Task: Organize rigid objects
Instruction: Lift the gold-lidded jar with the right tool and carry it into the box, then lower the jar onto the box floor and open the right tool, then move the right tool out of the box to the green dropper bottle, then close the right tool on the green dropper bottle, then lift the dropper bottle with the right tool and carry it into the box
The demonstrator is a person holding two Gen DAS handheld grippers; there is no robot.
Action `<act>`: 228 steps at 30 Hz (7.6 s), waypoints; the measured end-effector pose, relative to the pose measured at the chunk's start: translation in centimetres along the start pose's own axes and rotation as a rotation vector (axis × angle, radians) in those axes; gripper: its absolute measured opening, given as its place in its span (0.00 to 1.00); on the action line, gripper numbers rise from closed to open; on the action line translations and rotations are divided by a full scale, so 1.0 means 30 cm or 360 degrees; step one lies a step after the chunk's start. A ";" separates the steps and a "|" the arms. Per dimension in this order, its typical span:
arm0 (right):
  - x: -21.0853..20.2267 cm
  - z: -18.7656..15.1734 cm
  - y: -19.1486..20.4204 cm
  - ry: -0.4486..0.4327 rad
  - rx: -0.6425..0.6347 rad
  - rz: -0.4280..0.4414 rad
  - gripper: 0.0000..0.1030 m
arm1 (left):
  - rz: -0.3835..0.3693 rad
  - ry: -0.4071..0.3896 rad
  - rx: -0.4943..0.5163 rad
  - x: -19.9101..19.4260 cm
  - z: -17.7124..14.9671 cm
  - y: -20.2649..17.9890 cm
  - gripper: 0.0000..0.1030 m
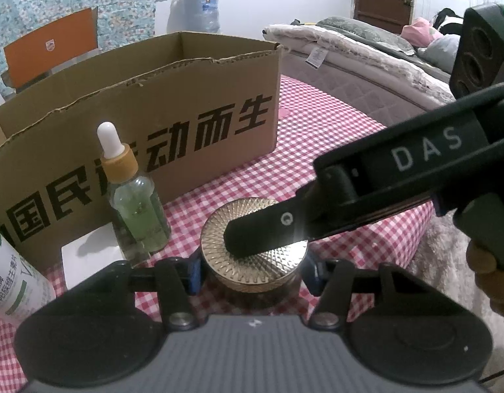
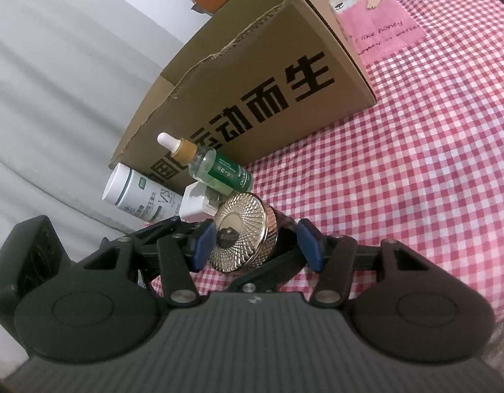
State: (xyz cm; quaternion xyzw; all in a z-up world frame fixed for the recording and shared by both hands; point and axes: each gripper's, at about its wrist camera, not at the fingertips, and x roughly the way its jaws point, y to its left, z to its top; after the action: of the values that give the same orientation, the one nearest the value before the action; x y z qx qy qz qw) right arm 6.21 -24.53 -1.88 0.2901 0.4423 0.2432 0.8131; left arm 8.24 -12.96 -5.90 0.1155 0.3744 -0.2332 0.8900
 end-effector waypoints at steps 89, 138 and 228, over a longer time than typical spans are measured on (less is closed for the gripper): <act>0.601 0.954 0.237 0.0452 -0.0254 -0.0094 0.53 | 0.0260 0.0460 -0.0608 0.351 0.645 0.686 0.55; -0.386 0.239 0.245 -0.0562 -0.0703 0.0262 0.59 | 0.0152 -0.0267 -0.0197 -0.427 0.322 0.171 0.93; 0.043 0.190 0.174 -0.0067 -0.0755 -0.0194 0.21 | 0.0020 -0.0166 -0.0080 0.094 0.078 0.089 0.32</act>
State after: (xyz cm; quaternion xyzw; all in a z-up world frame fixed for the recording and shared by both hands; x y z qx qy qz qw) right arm 11.02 -21.44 3.46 0.0687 0.3723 0.2846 0.8808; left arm 12.75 -12.47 -6.22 0.0832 0.3325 -0.2238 0.9124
